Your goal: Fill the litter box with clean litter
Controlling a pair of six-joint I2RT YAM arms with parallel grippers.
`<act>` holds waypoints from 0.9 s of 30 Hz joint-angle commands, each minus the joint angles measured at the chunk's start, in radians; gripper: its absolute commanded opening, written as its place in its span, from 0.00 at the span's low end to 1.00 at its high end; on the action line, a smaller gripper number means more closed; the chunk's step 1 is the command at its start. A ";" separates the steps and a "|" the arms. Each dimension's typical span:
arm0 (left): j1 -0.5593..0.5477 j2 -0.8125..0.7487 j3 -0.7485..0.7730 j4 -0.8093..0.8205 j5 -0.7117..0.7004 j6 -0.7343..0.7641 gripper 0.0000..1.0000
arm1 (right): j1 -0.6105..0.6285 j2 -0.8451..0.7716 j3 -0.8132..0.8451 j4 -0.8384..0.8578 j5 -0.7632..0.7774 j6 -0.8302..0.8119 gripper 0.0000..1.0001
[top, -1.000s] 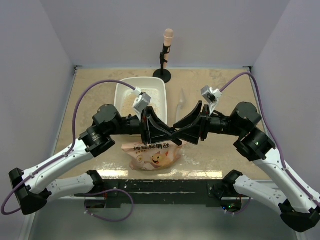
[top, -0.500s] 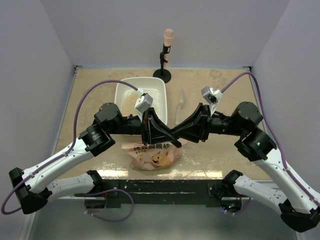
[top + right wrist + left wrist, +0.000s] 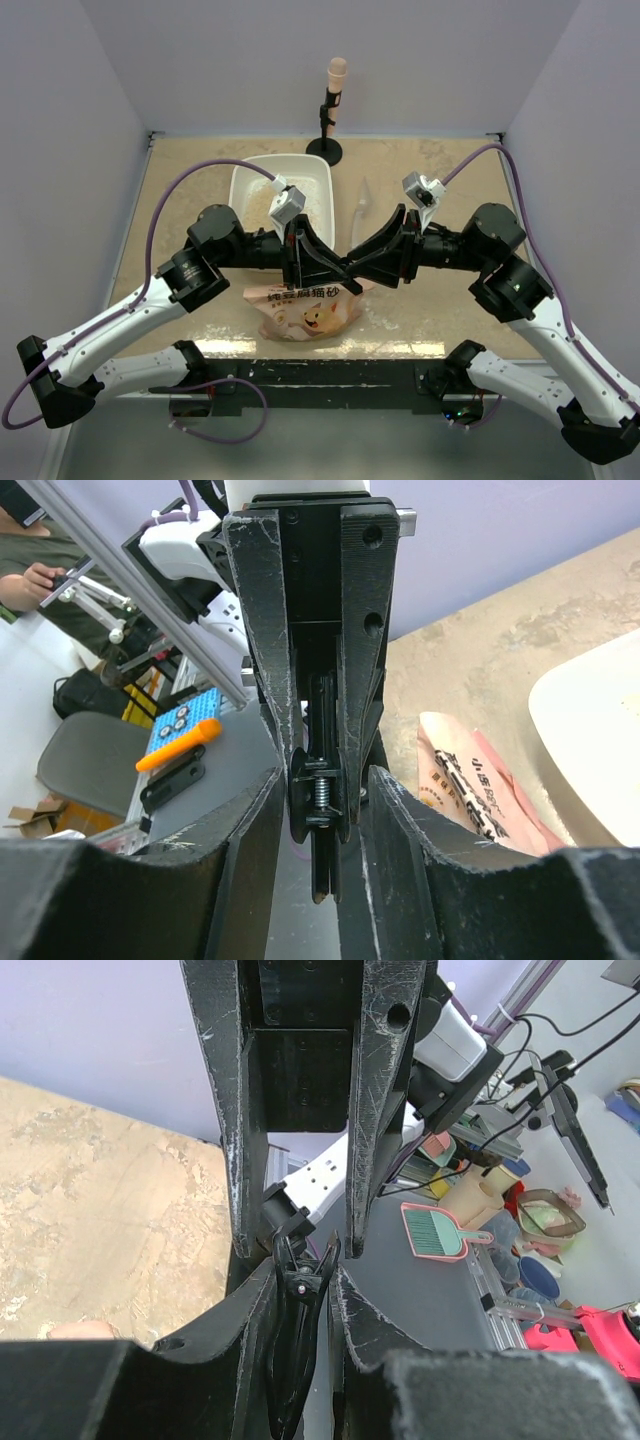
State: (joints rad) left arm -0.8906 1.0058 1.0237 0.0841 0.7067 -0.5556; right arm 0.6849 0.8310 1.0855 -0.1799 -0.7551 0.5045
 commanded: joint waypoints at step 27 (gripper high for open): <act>0.001 -0.167 0.111 -0.440 -0.171 0.223 0.78 | 0.025 -0.006 0.077 -0.112 0.204 -0.103 0.00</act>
State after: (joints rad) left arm -0.8883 0.8871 1.0798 -0.1909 0.6128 -0.4278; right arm 0.7147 0.8246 1.1046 -0.2417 -0.6472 0.4583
